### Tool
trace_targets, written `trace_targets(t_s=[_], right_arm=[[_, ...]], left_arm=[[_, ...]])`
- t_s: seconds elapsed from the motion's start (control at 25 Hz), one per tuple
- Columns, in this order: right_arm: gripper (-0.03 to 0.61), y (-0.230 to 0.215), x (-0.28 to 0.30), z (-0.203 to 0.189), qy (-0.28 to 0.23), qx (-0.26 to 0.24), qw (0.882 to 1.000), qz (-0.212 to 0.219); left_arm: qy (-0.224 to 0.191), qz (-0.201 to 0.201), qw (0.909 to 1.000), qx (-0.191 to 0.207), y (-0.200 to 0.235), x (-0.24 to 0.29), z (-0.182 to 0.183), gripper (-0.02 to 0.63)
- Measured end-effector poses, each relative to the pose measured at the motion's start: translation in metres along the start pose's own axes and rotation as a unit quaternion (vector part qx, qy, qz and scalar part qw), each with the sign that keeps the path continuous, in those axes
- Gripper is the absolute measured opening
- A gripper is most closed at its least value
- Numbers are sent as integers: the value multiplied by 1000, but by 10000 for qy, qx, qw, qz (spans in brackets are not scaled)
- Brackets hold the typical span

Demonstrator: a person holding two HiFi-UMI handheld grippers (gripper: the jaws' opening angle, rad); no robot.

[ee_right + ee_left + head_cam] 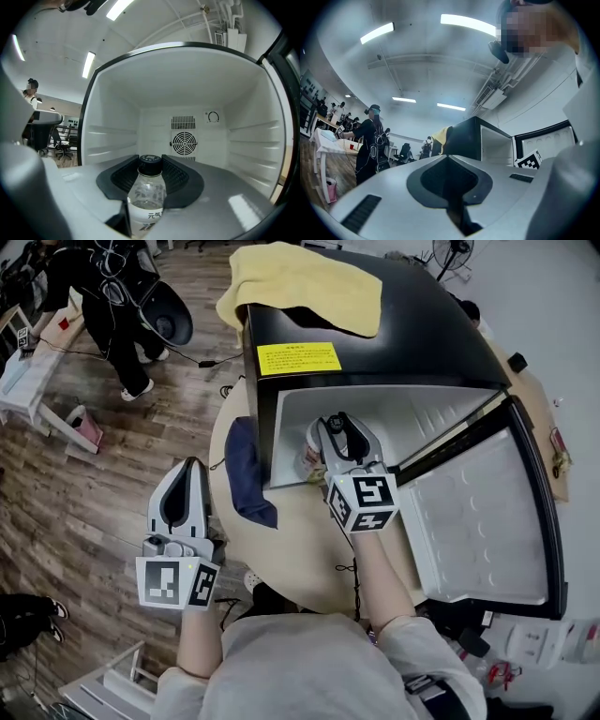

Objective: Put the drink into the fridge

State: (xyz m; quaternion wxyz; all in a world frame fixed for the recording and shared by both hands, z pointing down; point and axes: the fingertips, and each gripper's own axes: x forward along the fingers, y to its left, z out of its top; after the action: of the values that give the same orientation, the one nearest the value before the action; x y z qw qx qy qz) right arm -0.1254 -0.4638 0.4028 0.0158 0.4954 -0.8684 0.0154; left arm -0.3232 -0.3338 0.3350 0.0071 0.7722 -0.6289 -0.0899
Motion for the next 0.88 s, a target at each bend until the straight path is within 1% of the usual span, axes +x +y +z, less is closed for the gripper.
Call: trace_targets(t_s=[0.2, 0.48, 0.88], right_arm=[[161, 2, 25, -7, 52, -76, 9999, -70], [161, 1, 52, -16, 145, -54, 9997, -202], [161, 6, 65, -24, 245, -150, 9993, -243]], left_arm=[[78, -32, 10000, -12, 15, 7, -4, 9], [168, -33, 9998, -44, 35, 13, -9, 9], [183, 37, 9998, -78, 51, 14, -10, 9]])
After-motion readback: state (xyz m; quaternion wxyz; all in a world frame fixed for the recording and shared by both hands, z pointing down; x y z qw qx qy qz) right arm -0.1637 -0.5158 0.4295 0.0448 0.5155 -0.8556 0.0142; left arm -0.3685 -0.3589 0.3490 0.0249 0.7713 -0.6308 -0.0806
